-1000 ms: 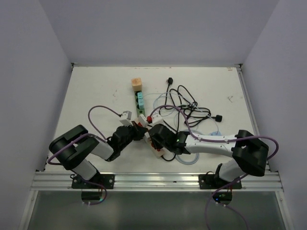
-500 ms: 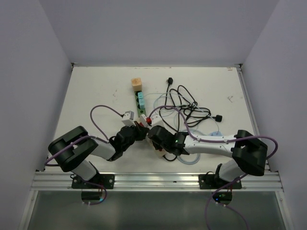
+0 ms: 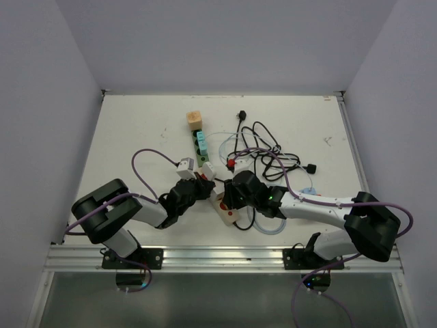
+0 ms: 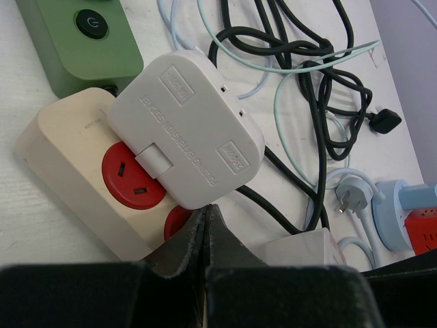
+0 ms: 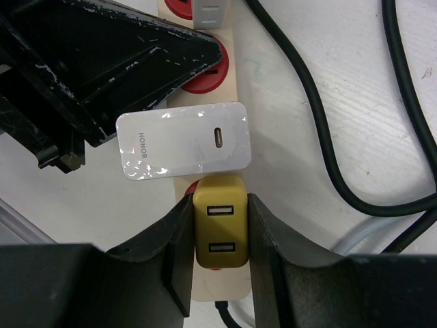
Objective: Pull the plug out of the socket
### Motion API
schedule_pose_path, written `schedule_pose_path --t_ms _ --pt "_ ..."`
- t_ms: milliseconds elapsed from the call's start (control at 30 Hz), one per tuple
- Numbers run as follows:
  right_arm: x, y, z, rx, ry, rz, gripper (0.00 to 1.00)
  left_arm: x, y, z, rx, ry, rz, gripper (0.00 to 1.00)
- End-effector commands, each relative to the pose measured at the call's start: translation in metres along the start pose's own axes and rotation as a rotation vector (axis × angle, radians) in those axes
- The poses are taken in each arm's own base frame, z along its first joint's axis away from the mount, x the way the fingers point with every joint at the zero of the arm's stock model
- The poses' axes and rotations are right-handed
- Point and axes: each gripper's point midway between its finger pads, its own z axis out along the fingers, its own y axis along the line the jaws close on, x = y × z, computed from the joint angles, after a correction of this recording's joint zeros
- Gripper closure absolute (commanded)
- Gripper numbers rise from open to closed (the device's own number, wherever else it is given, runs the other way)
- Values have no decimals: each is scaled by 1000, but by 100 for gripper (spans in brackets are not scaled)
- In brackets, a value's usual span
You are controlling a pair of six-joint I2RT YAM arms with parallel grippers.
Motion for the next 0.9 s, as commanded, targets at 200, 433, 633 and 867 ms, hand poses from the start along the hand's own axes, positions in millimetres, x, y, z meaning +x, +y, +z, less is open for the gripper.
schedule_pose_path --t_ms 200,433,633,867 --pt "5 25 -8 -250 49 205 100 72 77 -31 -239 272 158 100" --pt "1 13 -8 -185 42 177 100 72 77 -30 -238 272 162 100" --pt "1 16 -16 -48 44 5 100 73 77 -29 -247 273 169 100" --pt "-1 29 -16 102 32 -159 100 76 78 -26 -266 287 184 100"
